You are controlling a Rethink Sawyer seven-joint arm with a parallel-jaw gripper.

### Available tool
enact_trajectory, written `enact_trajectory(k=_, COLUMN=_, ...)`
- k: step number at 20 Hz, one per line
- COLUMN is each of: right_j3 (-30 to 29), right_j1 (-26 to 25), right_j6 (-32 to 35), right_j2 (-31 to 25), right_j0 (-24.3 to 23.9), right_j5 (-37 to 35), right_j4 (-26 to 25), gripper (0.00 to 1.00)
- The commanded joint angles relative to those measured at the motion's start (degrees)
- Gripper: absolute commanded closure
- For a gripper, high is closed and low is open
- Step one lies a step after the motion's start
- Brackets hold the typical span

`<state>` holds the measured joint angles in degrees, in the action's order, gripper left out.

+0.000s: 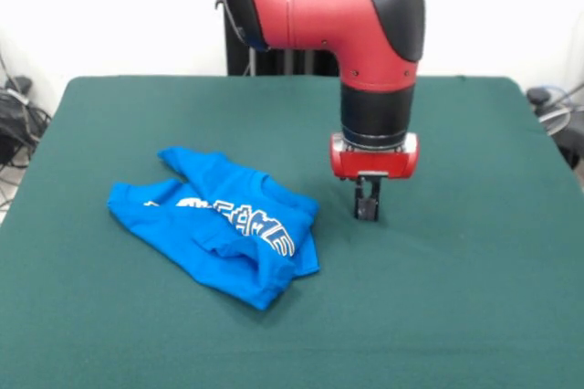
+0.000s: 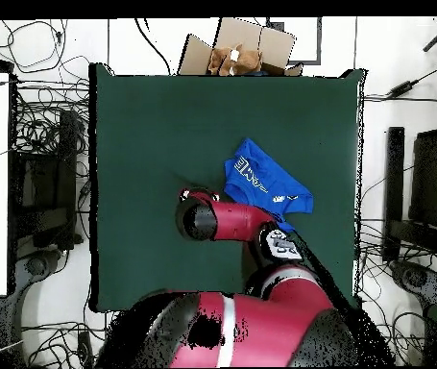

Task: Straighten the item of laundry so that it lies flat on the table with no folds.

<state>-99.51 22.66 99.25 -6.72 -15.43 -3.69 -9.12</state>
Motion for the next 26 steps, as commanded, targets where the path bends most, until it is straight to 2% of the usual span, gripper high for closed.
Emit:
enact_trajectory(k=1, right_j3=-0.41, right_j1=-4.77, right_j6=3.57, right_j2=-0.34, right_j0=-11.09, right_j5=4.28, right_j4=-5.61, gripper=1.00)
enact_trajectory(k=3, right_j3=-2.78, right_j1=-1.02, right_j6=2.38, right_j2=-1.20, right_j0=-12.33, right_j5=0.42, right_j4=-6.55, gripper=1.00)
enact_trajectory(k=6, right_j3=-4.23, right_j1=5.10, right_j6=-0.54, right_j2=0.64, right_j0=-11.97, right_j5=-6.81, right_j4=-7.96, gripper=1.00)
enact_trajectory(k=10, right_j3=-4.12, right_j1=8.45, right_j6=-3.20, right_j2=0.37, right_j0=-13.60, right_j5=-12.08, right_j4=-9.66, gripper=1.00)
enact_trajectory(k=19, right_j3=-3.37, right_j1=9.43, right_j6=-1.86, right_j2=-2.00, right_j0=-15.90, right_j5=-14.01, right_j4=-13.94, gripper=1.00)
enact_trajectory(k=26, right_j3=0.94, right_j1=4.46, right_j6=0.74, right_j2=-0.67, right_j0=-14.13, right_j5=-11.18, right_j4=-16.03, gripper=1.00)
